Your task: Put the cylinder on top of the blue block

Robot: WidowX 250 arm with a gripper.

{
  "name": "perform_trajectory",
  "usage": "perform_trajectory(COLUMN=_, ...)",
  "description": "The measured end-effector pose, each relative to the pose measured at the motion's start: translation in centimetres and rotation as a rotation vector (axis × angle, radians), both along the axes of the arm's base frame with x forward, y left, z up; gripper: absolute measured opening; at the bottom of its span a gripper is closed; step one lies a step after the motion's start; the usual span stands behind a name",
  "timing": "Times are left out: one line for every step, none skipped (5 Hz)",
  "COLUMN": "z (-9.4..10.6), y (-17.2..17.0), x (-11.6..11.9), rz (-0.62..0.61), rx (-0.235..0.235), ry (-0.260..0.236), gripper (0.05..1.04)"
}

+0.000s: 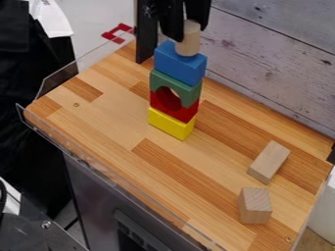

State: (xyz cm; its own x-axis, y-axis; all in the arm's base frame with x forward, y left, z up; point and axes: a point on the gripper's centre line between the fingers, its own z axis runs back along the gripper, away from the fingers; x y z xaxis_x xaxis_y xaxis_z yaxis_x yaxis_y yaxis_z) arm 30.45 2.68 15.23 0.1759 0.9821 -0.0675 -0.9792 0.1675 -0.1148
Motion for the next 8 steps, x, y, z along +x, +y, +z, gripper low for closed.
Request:
perform_trajectory(z=-0.2, y=0.0, x=0.3, rz=-0.006, rx=-0.006, ry=0.011, gripper=0.519)
perform_trajectory(z=-0.3, y=-0.5, x=0.7, rz=-0.026, rx=-0.007, ry=0.021, gripper=0.519)
perform_trajectory(z=-0.4, y=-0.7, x=0.9, rz=-0.025, rx=-0.016, ry=0.022, gripper=0.519)
perform_trajectory(z=-0.8, y=-0.8, x=1.0, rz=-0.03, rx=-0.025, ry=0.027, gripper=0.519)
perform_trajectory(z=-0.8, y=-0.9, x=1.0, rz=-0.03, rx=-0.033, ry=0.026, gripper=0.593)
perform_trajectory(z=-0.9, y=-1.0, x=0.9, rz=-0.027, rx=-0.045, ry=0.034, gripper=0.897)
perform_trajectory(z=-0.9, y=-1.1, x=0.7, rz=-0.025, rx=-0.047, ry=0.045, gripper=1.005)
perform_trajectory(z=-0.8, y=-1.1, x=0.5, rz=-0.022, rx=-0.049, ry=0.058, gripper=1.001)
